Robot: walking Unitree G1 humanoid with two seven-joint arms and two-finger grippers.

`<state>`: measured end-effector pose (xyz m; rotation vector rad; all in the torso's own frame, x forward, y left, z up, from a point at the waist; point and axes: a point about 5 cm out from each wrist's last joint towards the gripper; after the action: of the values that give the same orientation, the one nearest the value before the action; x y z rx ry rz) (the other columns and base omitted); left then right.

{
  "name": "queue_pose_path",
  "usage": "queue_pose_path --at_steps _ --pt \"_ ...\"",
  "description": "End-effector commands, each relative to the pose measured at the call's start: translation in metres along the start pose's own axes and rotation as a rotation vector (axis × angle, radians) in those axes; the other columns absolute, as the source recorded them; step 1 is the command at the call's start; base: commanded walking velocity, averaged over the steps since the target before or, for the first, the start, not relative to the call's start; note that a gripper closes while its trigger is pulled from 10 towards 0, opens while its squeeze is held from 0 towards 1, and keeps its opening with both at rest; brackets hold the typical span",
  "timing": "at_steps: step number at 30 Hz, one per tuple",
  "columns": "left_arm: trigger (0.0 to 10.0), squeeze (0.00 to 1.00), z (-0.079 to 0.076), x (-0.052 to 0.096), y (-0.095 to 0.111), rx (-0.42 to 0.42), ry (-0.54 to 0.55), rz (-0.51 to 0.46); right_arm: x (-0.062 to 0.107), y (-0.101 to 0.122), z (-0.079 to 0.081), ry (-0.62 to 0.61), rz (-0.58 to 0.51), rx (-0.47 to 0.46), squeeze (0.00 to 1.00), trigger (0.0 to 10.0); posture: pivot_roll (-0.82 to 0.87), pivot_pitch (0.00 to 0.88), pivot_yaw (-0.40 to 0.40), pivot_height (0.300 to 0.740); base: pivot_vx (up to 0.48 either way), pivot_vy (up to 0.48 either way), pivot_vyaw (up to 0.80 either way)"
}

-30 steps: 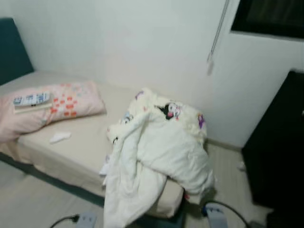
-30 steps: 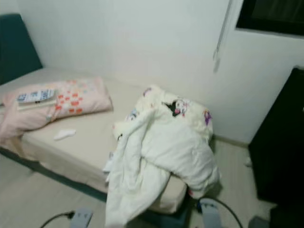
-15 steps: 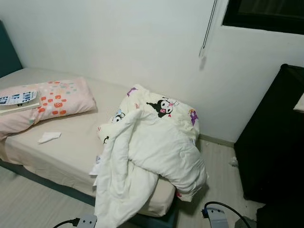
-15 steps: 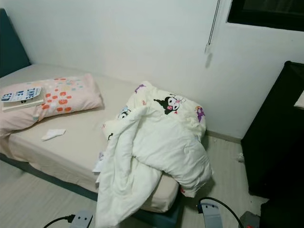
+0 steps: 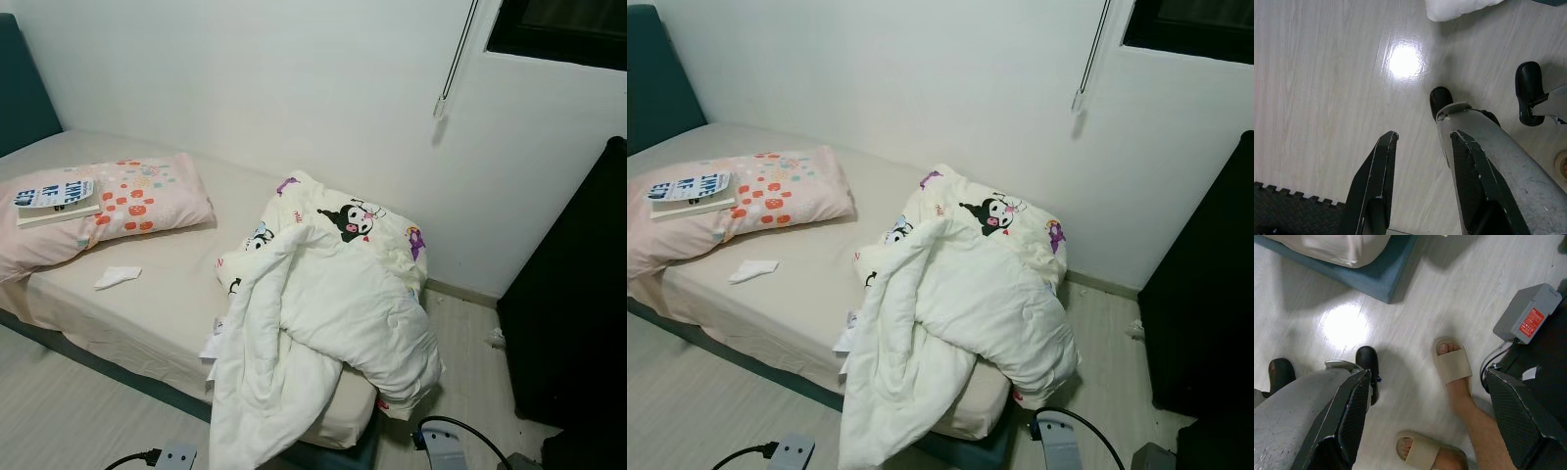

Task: Clean up the room

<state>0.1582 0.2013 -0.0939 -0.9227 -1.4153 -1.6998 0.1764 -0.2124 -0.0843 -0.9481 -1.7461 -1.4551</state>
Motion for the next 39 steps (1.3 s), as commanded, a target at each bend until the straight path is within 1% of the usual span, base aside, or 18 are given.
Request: queue_pose_path --at_steps 1,7,35,39 --pt "10.0 0.0 0.0037 0.0002 0.0 -0.016 0.006 -0.002 0.0004 -0.004 0.0001 0.005 0.015 0.012 0.0 10.0 -0.15 0.0 -0.056 0.74 0.0 0.0 0.0" --pt "10.0 0.0 0.004 0.0001 0.0011 -0.019 0.005 -0.005 0.0004 -0.0037 0.0006 0.006 0.014 0.012 0.0 10.0 -0.15 0.0 -0.053 0.74 0.0 0.0 0.0" --pt "10.0 0.0 0.0029 0.0001 0.0008 -0.035 -0.001 -0.005 0.0009 -0.0078 0.0024 0.007 0.021 -0.007 0.0 10.0 -0.16 0.0 -0.039 0.74 0.272 0.0 0.0" --pt "10.0 0.0 0.002 -0.0001 0.0042 -0.032 -0.007 -0.024 0.001 -0.0082 0.0023 0.006 0.021 -0.009 0.0 10.0 -0.16 0.0 -0.039 0.74 0.268 0.0 0.0"
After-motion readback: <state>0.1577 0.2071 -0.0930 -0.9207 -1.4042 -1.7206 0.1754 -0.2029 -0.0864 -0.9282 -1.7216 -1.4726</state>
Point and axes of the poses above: a point about 5 cm out from each wrist's last joint towards the gripper, its own x axis pointing back from the gripper into the wrist, its own y axis along the axis of the wrist's last joint, z = x × y, and after that the axes turned 1 degree about x, right-handed
